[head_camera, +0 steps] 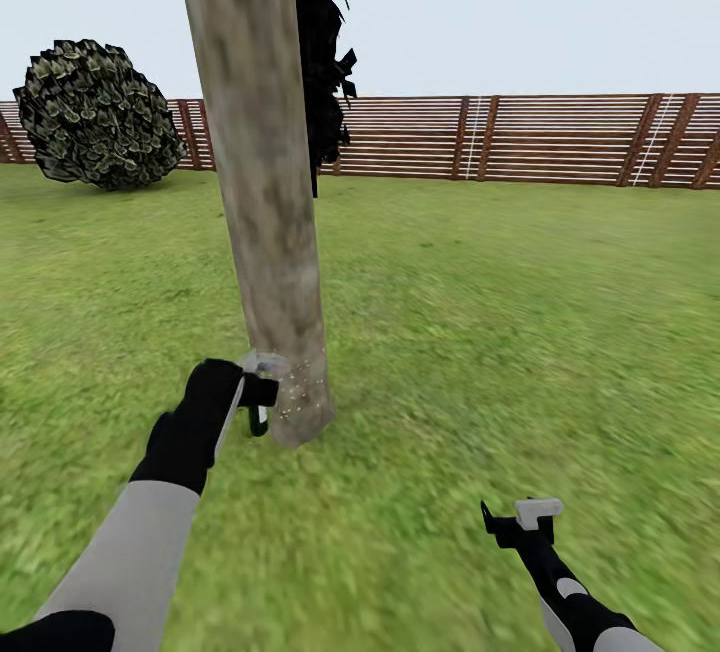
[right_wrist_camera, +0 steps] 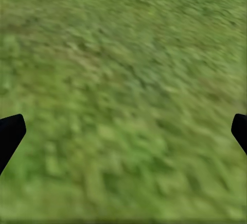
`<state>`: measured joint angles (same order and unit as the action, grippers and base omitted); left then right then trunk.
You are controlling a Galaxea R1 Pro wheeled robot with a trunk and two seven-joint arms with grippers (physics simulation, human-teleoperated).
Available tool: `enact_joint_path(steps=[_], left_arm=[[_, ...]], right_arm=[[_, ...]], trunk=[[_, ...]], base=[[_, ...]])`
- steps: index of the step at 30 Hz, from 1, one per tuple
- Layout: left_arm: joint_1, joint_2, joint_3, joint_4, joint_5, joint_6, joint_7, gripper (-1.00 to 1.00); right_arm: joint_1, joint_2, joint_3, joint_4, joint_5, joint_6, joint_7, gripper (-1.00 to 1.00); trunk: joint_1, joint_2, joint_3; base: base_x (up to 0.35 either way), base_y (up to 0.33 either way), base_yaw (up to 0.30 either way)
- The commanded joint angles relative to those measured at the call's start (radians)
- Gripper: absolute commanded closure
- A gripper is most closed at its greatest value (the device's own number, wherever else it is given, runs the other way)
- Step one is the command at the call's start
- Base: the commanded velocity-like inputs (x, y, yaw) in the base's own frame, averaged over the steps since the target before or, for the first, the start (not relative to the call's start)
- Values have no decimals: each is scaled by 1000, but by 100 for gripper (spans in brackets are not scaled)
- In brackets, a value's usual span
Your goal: In the garden, pick up the pesticide atomizer on the floor and spray pesticide onto both trees until each tree trunk is fully covered.
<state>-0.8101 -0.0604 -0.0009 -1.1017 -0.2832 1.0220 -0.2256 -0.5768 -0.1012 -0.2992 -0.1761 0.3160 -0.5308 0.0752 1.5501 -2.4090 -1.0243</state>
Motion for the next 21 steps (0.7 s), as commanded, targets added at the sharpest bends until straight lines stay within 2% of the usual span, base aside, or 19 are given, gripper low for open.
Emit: enact_joint_path(steps=[1,3,5,7,10,12,14,18,19,21], left_arm=[[-2,-17,-11,-1,-11,0,0,100],[-2,-27,-18,-2,-13,1,0,100],[-3,-20,-15,-3,-13,1,0,100],[-2,4,6,-20,-12,1,0,100],[0,61,48,-57,-9,1,0,100],[6,68,48,-63,-9,1,0,100],[7,60,42,-66,-9,1,0,100],[0,-19,-19,-67,-15,1,0,100],[-2,-27,-23,-67,-16,1,0,100],[-4,-26,-21,-84,-17,1,1,100]], right_arm=[[0,0,0,0,0,0,0,-100],[0,-1,0,0,0,0,0,-100],[0,-1,0,0,0,0,0,-100],[0,-1,0,0,0,0,0,-100],[0,0,0,1,0,0,0,-100],[0,0,0,1,0,0,0,-100],[0,0,0,1,0,0,0,-100],[0,0,0,1,0,0,0,-100],[0,0,0,0,0,0,0,-100],[0,-1,0,0,0,0,0,-100]], trunk=[[0,0,0],[0,0,0],[0,0,0],[0,0,0],[0,0,0],[0,0,0],[0,0,0],[0,0,0],[0,0,0],[0,0,0]], base=[[0,0,0],[0,0,0],[0,0,0],[0,0,0],[-10,0,0],[-203,0,0],[-274,0,0],[-61,0,0],[-10,0,0],[-3,0,0]])
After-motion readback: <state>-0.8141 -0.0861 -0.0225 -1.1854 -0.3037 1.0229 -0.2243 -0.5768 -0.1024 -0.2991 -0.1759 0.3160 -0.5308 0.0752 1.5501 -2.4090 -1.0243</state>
